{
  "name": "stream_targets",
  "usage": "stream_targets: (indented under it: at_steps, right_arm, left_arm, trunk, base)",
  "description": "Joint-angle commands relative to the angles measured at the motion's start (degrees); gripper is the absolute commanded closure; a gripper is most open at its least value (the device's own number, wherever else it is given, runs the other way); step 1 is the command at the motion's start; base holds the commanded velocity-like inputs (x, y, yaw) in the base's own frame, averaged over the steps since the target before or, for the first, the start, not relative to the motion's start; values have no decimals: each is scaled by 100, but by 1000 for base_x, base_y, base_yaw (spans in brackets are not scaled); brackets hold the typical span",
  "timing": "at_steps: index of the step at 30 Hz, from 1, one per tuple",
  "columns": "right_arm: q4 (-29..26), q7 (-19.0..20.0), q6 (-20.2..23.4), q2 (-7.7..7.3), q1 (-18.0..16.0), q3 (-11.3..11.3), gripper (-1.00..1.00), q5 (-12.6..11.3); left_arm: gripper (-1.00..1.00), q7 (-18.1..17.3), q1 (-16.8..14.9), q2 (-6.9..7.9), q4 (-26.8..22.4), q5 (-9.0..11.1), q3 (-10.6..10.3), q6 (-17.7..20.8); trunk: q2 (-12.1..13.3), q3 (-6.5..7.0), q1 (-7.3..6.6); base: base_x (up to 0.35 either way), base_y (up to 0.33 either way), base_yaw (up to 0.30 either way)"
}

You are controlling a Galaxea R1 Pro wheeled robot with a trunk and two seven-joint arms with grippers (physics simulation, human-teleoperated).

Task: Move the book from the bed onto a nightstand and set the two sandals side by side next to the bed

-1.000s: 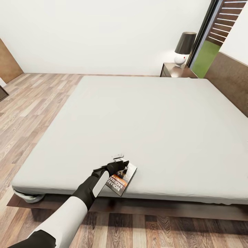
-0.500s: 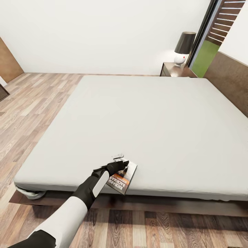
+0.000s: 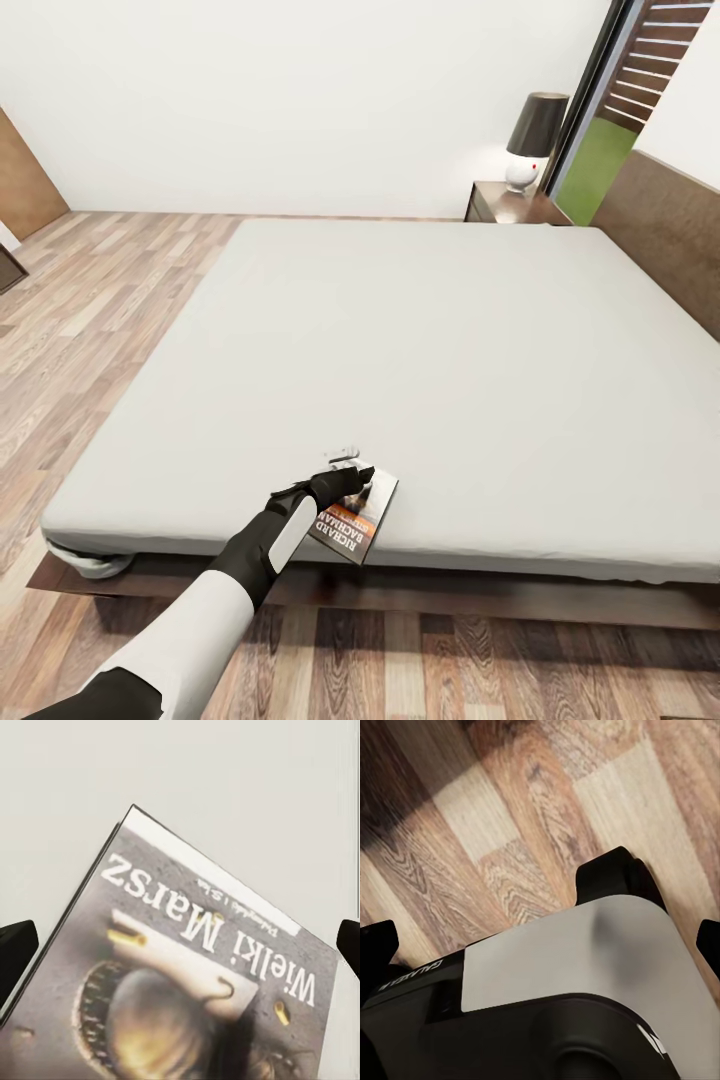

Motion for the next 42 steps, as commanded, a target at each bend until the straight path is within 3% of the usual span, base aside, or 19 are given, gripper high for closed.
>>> stream_targets:
  at_steps: [1, 42]
  right_arm:
    - [20, 31, 13, -2, -8, -27, -100, -21]
    - [11, 40, 13, -11, -8, -28, -100, -29]
  left_arm:
    - [-100, -3, -2, 0, -3, 24, 2, 25]
    - [-100, -10, -2, 0, -7, 24, 2, 25]
  trunk:
    - [40, 15, -23]
    - [1684, 751, -923]
  base:
    - [0, 0, 0]
    - [0, 0, 0]
